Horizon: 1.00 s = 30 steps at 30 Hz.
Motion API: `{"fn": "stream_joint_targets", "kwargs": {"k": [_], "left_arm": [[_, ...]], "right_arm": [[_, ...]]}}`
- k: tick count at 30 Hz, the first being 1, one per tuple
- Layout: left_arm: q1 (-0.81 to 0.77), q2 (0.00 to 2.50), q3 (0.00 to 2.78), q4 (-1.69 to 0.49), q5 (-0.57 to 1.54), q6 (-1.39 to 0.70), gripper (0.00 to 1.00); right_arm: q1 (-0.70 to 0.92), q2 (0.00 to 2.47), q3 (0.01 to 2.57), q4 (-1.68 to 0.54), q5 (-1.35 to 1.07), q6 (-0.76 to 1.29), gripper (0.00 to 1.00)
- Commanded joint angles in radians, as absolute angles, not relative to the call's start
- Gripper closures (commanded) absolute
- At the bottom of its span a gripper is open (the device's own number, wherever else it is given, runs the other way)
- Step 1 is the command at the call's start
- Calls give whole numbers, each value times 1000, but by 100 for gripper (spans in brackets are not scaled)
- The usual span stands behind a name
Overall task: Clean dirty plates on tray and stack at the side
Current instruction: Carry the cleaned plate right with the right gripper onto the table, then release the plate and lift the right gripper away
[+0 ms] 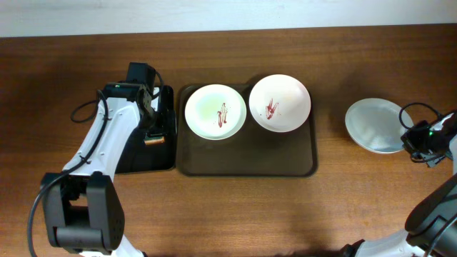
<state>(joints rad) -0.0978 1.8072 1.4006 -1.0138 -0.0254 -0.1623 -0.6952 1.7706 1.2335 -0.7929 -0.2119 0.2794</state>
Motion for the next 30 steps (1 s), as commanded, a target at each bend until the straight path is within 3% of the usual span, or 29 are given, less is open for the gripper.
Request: {"fn": "stream_joint_targets", "kwargs": {"k": [1, 27, 29, 30], "left_arm": [[-95, 1791, 1398, -1016, -22, -171, 11], [-95, 1791, 1398, -1019, -22, -171, 11], [-95, 1791, 1398, -1019, -22, -171, 11], [-95, 1791, 1398, -1019, -22, -171, 11]], "right_arm": [[-680, 1776, 1250, -785, -233, 270, 96], [-596, 1776, 1233, -794, -114, 267, 95], [-596, 1776, 1219, -785, -92, 267, 95], [-596, 1776, 1216, -782, -93, 267, 90]]}}
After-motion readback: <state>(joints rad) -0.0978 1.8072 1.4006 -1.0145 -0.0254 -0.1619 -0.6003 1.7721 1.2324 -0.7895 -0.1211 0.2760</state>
